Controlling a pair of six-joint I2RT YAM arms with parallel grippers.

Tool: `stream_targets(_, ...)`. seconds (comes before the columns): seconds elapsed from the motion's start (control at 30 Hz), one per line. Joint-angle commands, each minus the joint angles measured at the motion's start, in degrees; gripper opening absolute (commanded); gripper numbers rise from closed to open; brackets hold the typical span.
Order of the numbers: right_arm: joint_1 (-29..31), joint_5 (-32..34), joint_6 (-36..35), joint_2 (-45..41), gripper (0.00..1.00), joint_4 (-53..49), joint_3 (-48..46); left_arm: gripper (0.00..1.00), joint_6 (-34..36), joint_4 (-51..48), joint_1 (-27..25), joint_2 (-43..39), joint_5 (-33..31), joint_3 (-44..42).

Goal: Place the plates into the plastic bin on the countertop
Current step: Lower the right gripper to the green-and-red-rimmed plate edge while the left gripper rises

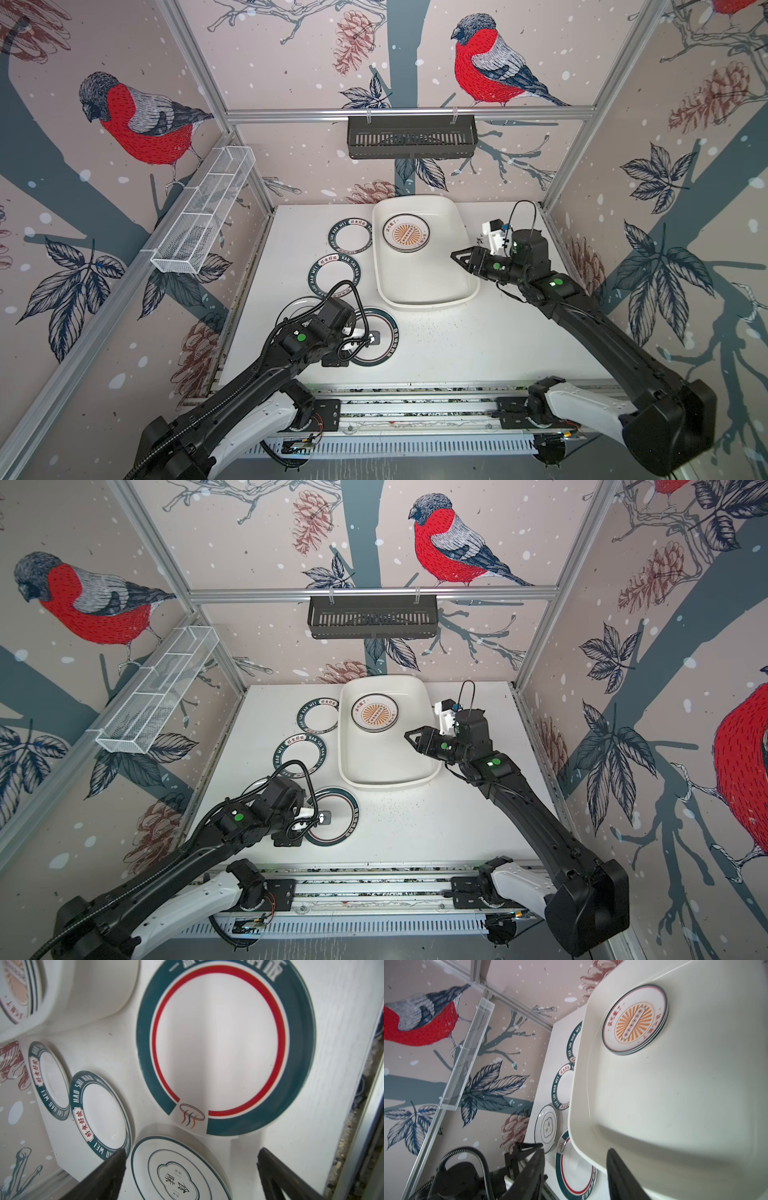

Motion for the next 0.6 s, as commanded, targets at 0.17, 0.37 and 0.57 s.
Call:
stream_targets(0.17,10.92,8.52,7.52,-5.75,0.49,0.77,-8.35,0.98,-18.99,0.77,0.17,10.62,1.68,10.67)
stream_targets(0.37,20.19,12.9,12.01,-8.52,0.48,4.88,-15.88,0.97,-32.06,6.06,1.37,18.4,3.24,18.54)
stream_targets(0.57,28.11,17.34,18.39,-8.26,0.46,13.74,-23.67,0.97,-41.87,9.98,4.97,20.63,7.57,21.44)
